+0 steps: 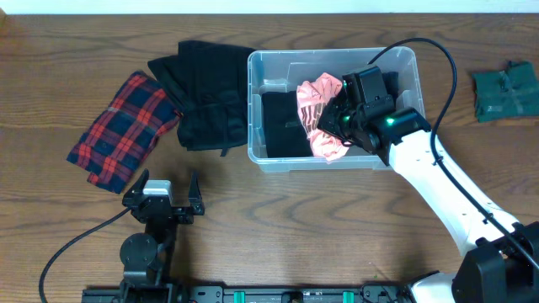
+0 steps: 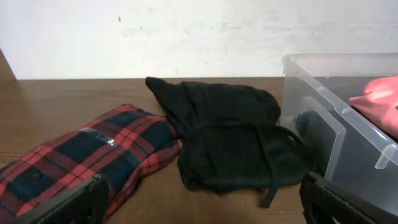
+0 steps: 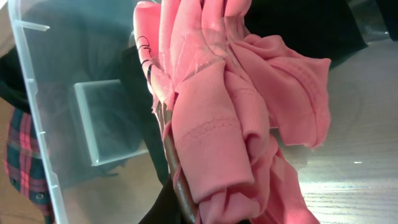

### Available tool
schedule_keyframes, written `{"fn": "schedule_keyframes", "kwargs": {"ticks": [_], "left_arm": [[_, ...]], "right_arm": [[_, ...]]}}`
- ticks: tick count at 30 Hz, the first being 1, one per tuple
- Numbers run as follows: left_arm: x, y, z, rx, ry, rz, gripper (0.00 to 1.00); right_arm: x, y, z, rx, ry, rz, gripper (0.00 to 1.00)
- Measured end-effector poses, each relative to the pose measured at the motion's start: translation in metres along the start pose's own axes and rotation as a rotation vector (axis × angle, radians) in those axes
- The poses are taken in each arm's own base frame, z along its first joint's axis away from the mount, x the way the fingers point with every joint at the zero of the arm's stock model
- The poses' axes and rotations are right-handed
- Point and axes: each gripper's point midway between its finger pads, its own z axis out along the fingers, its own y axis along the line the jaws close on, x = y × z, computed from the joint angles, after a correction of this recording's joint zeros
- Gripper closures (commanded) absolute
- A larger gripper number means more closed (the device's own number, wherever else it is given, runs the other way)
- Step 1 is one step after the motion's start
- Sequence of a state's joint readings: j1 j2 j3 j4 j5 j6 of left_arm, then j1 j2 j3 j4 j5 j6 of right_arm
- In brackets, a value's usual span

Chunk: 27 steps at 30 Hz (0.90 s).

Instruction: Pack container

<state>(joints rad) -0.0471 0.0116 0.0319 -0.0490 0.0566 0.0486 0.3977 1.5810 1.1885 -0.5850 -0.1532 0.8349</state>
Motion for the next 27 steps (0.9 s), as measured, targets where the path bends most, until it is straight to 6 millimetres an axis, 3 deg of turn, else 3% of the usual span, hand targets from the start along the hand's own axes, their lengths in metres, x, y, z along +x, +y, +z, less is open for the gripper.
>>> {"fn": "schedule_keyframes", "kwargs": {"ticks": [6, 9, 12, 14, 17, 27], "left_arm": [[0.0, 0.0, 0.0, 0.0, 0.0, 0.0, 0.02], [0.0, 0.0, 0.0, 0.0, 0.0, 0.0, 0.02], [0.0, 0.0, 0.0, 0.0, 0.0, 0.0, 0.02], [0.0, 0.0, 0.0, 0.0, 0.0, 0.0, 0.02], [0.0, 0.0, 0.0, 0.0, 0.0, 0.0, 0.02], [0.0, 0.0, 0.0, 0.0, 0.0, 0.0, 0.02]], "right_arm": [[0.015, -0.021, 0.011, 0.049, 0.031, 0.01, 0.98], [0.022, -0.033, 0.017, 0.076, 0.043, -0.01, 0.89], [0.024, -0.036, 0.018, 0.081, 0.049, -0.089, 0.67], [0.022, -0.035, 0.019, 0.073, 0.045, -0.168, 0.37], [0.02, -0.033, 0.019, 0.066, 0.038, -0.299, 0.14], [0.009, -0.029, 0.014, 0.078, 0.013, -0.564, 0.08]]}}
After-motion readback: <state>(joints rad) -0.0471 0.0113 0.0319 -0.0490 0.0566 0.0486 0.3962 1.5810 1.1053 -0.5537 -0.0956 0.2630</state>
